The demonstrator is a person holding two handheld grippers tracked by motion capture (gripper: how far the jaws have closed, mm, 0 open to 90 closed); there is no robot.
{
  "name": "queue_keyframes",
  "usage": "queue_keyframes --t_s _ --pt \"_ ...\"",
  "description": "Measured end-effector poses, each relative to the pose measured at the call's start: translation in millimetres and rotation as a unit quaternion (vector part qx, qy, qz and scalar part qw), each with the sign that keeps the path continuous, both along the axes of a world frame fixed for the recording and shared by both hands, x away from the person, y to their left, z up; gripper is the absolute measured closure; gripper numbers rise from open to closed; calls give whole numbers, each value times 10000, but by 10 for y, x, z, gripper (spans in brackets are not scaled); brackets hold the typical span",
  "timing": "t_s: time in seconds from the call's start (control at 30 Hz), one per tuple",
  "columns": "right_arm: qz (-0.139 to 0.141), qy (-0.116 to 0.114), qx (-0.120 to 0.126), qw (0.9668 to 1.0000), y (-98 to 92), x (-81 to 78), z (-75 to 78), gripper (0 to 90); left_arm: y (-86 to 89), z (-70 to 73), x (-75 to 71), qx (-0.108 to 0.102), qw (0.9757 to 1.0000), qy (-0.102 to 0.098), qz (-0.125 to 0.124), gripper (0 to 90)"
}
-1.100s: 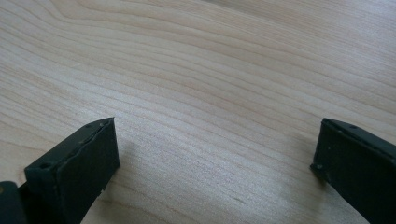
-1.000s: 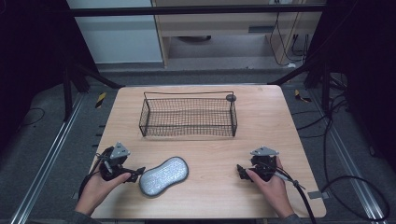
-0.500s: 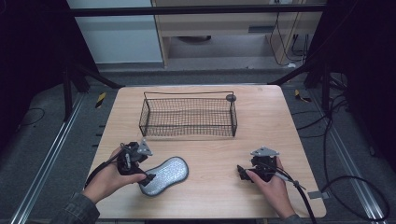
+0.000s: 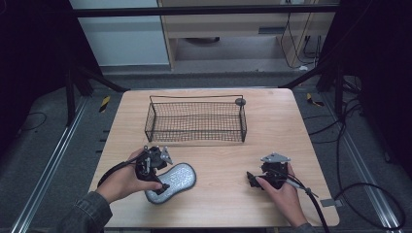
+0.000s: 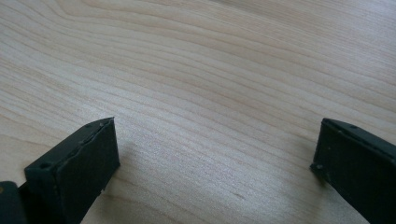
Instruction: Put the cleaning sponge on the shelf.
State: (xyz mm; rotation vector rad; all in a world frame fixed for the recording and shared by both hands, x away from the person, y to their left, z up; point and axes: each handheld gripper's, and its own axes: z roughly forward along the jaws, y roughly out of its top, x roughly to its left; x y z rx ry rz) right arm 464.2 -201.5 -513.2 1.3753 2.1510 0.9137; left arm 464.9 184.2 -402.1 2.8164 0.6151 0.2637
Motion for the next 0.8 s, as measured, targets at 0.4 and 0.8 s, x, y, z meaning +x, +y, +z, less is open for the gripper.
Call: queue_keyframes --t_s 0.4,0.8 --pt "44 -21 -24 10000 -7 -1 -3 4 -151 -320 142 216 9982 468 309 50" --pt "78 6 -19 10000 -12 -2 1 4 -171 -526 180 105 9974 581 424 44"
